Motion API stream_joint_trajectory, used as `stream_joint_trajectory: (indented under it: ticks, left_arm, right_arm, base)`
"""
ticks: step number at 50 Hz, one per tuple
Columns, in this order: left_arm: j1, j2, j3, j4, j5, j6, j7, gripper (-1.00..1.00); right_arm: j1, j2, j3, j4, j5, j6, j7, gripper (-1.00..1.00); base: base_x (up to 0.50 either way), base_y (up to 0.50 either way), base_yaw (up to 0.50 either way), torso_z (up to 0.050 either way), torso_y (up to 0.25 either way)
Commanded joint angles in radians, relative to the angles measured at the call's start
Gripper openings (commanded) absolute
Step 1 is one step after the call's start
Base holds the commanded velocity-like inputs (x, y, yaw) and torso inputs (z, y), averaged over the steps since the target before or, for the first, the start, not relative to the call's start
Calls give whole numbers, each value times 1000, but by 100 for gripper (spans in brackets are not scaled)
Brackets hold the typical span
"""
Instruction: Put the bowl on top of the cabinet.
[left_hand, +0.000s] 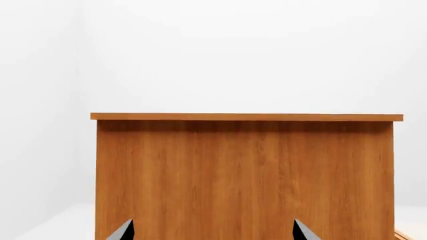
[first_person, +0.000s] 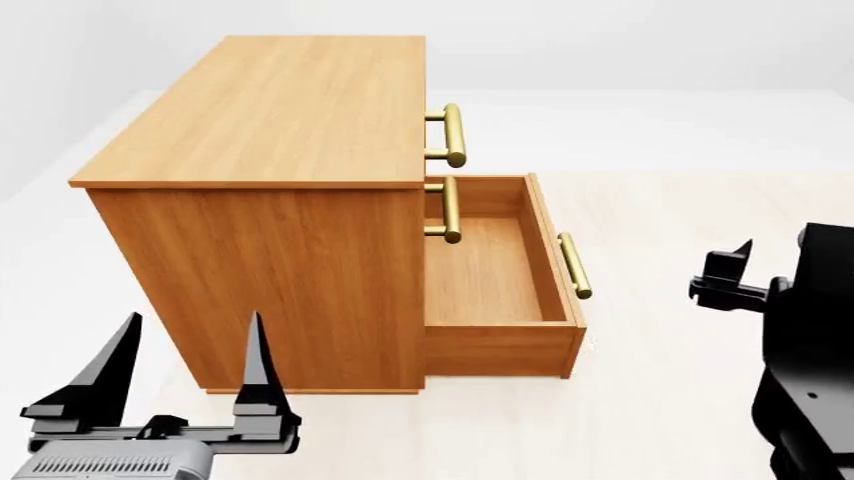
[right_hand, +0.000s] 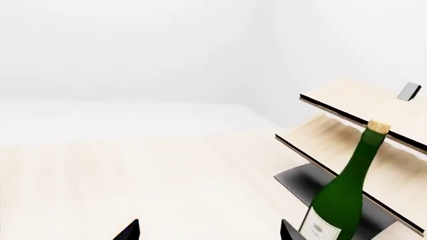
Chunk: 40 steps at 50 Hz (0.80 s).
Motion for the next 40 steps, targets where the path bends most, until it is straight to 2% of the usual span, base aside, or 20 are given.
stream_joint_trajectory:
  ticks: [1,40]
  left_arm:
    - [-3,-3,1,-1,-1,-1,-5,100]
    - [-3,-13,11,4,-4,0,-15,100]
  right_arm:
    - [43,6,-18,121,-24,-13,-2,100]
    - [61,11,13,298,-41,-29,18,100]
  base:
    - [0,0,0,0,0]
    - [0,0,0,0,0]
